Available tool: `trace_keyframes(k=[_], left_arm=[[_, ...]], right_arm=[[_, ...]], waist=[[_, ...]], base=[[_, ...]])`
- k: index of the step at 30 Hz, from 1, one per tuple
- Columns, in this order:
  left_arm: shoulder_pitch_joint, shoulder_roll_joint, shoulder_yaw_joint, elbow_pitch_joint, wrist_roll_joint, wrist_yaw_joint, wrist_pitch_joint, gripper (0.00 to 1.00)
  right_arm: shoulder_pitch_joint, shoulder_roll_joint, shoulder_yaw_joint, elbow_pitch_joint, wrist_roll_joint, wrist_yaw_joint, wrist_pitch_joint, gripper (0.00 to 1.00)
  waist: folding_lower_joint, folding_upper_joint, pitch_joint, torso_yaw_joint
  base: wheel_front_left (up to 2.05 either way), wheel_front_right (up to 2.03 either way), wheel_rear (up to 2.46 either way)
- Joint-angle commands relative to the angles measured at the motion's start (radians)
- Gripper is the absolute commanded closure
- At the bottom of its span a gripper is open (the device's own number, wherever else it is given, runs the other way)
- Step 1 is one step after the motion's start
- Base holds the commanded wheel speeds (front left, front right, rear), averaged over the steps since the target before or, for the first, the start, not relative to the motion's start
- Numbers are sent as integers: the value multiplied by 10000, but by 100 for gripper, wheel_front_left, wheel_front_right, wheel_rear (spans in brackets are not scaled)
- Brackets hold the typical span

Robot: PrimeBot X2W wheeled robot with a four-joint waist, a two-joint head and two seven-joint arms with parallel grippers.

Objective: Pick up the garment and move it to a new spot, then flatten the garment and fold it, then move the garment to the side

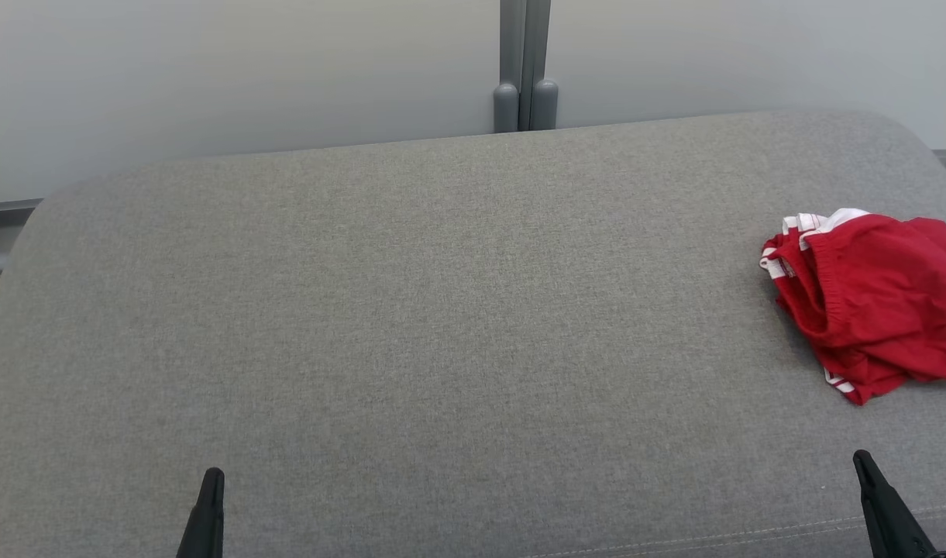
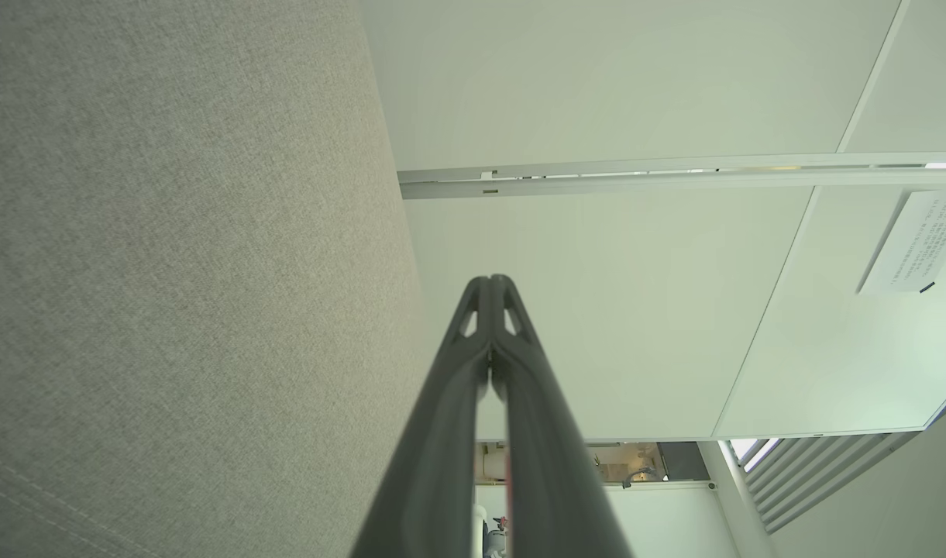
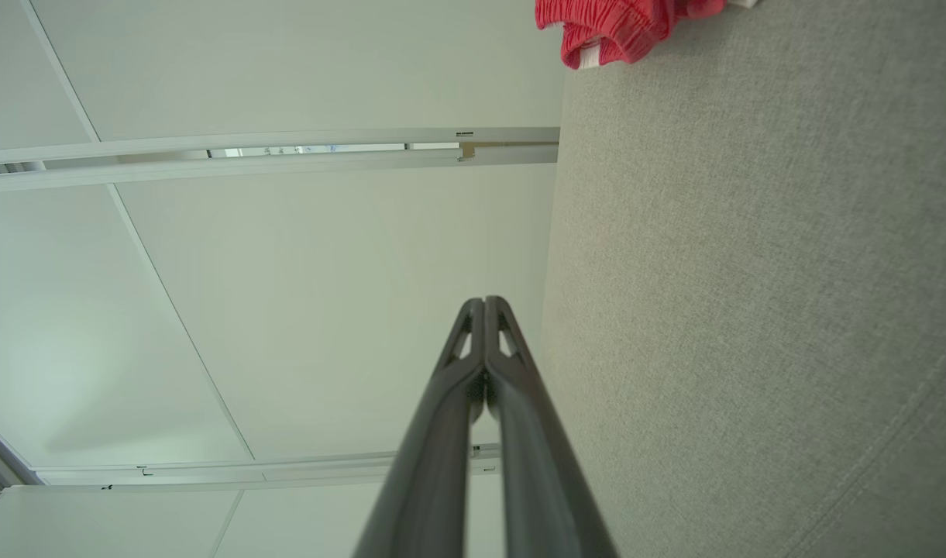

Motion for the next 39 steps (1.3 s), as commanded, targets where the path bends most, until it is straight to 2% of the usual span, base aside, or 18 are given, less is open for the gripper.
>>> trace_keyframes(k=[1,39], left_arm=[[101,-18,51,-10,-23,-24,17,100],[101,-25,56,-10,-16,-24,31,100]], right_arm=[[121,-14,-2,-54,23,4,-15,100],[121,-14,3,-53,28,4,-21,100]], waist=[[0,0,0,0],[0,0,0,0]], base=[[0,0,0],[0,0,0]])
